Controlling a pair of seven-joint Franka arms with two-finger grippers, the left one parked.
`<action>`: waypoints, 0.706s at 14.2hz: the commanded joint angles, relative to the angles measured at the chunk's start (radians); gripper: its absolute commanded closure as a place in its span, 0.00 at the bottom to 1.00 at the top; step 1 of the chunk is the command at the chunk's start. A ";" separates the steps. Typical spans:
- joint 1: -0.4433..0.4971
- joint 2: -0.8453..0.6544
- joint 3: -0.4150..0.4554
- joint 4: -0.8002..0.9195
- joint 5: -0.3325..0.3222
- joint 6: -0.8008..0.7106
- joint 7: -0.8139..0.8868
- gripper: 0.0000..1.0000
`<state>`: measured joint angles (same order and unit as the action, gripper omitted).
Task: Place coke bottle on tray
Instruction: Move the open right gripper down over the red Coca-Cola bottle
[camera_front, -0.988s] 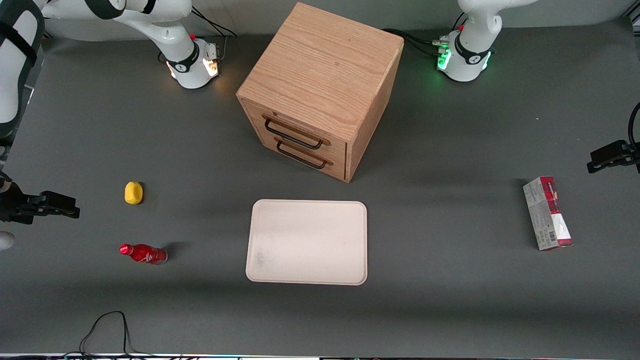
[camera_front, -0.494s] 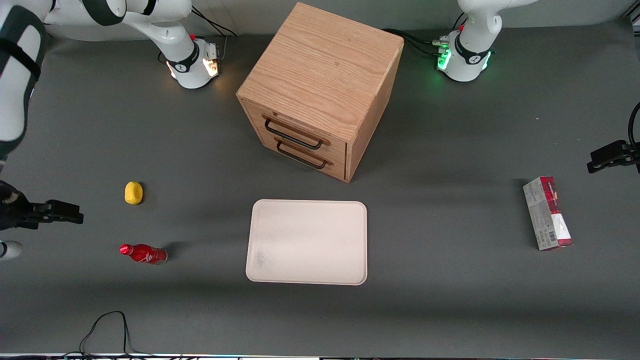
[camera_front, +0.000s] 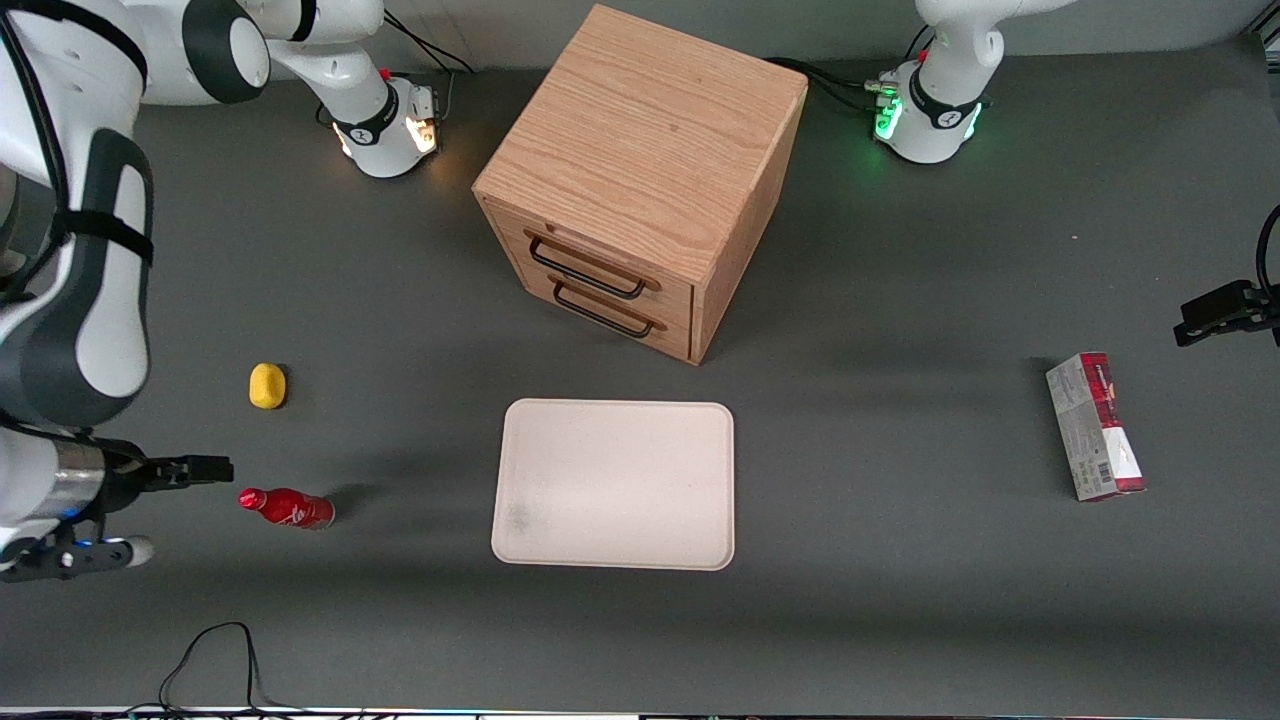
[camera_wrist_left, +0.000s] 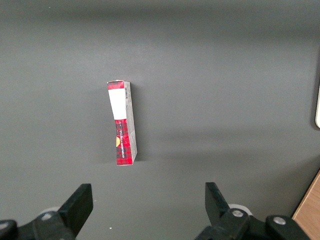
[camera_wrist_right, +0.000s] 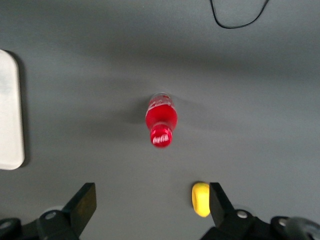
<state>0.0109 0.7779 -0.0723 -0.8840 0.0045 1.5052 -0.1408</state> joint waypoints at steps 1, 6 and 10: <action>0.003 0.009 -0.001 -0.093 0.011 0.104 -0.016 0.00; 0.004 0.009 0.000 -0.220 0.011 0.239 -0.016 0.00; 0.006 0.008 -0.001 -0.250 0.012 0.260 -0.016 0.00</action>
<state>0.0144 0.8156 -0.0719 -1.0879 0.0045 1.7398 -0.1408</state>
